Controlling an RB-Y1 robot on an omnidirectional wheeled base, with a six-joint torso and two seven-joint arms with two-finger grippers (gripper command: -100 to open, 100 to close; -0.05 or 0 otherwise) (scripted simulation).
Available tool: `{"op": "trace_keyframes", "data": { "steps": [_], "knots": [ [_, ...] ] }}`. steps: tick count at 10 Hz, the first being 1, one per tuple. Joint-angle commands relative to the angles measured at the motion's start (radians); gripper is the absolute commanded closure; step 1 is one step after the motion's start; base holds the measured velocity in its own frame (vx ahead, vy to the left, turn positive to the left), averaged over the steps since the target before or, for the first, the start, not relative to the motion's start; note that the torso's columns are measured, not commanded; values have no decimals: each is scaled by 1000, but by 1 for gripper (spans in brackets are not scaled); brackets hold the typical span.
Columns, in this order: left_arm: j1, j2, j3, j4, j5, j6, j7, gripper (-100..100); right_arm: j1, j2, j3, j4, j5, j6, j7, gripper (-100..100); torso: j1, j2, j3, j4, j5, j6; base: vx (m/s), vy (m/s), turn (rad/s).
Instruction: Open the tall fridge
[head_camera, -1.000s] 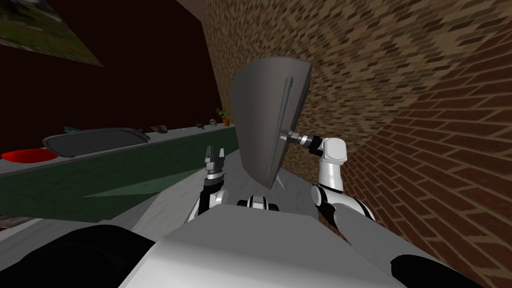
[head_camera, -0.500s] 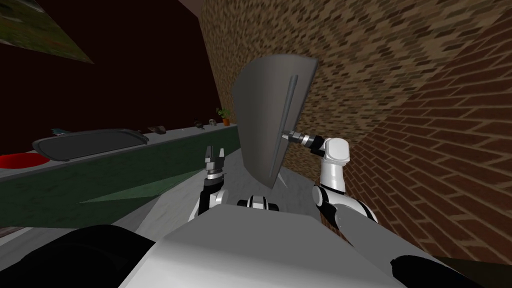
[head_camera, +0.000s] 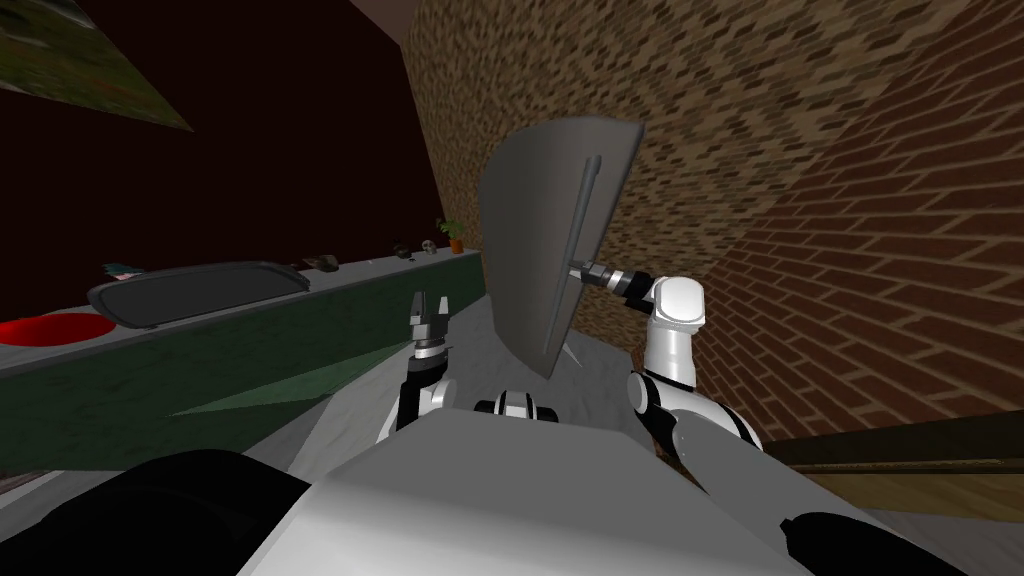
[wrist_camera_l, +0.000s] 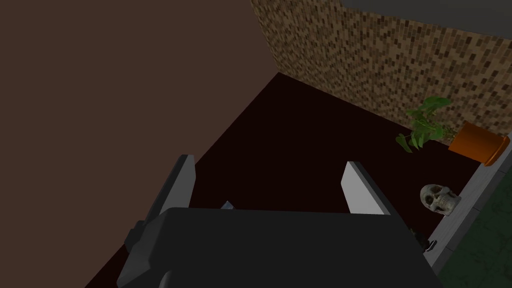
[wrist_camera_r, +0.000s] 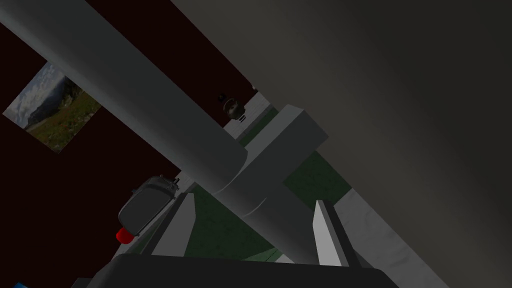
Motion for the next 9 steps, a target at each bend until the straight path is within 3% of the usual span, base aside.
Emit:
{"op": "trace_keyframes", "data": {
  "steps": [1, 4, 7, 9],
  "knots": [
    [0, 0, 0, 0, 0, 0, 0, 0, -4, -4, -16, 0, 22, 23, -8, 100, -2, 2, 1, 0, 0, -2, -161, 224, -49],
    [0, 0, 0, 0, 0, 0, 0, 0, 0, -11, -33, -4, 55, 43, -21, 100, -1, 5, 4, 1, -1, 2, -154, 303, -94],
    [0, 0, 0, 0, 0, 0, 0, 0, 12, -14, -43, -8, 91, 52, -35, 100, -18, 5, 5, 2, -6, 6, -121, 177, -42],
    [0, 0, 0, 0, 0, 0, 0, 0, 14, -16, -54, -10, 111, 62, -41, 100, -5, 2, 3, -3, -4, 6, -85, 303, -83]
  ]
}}
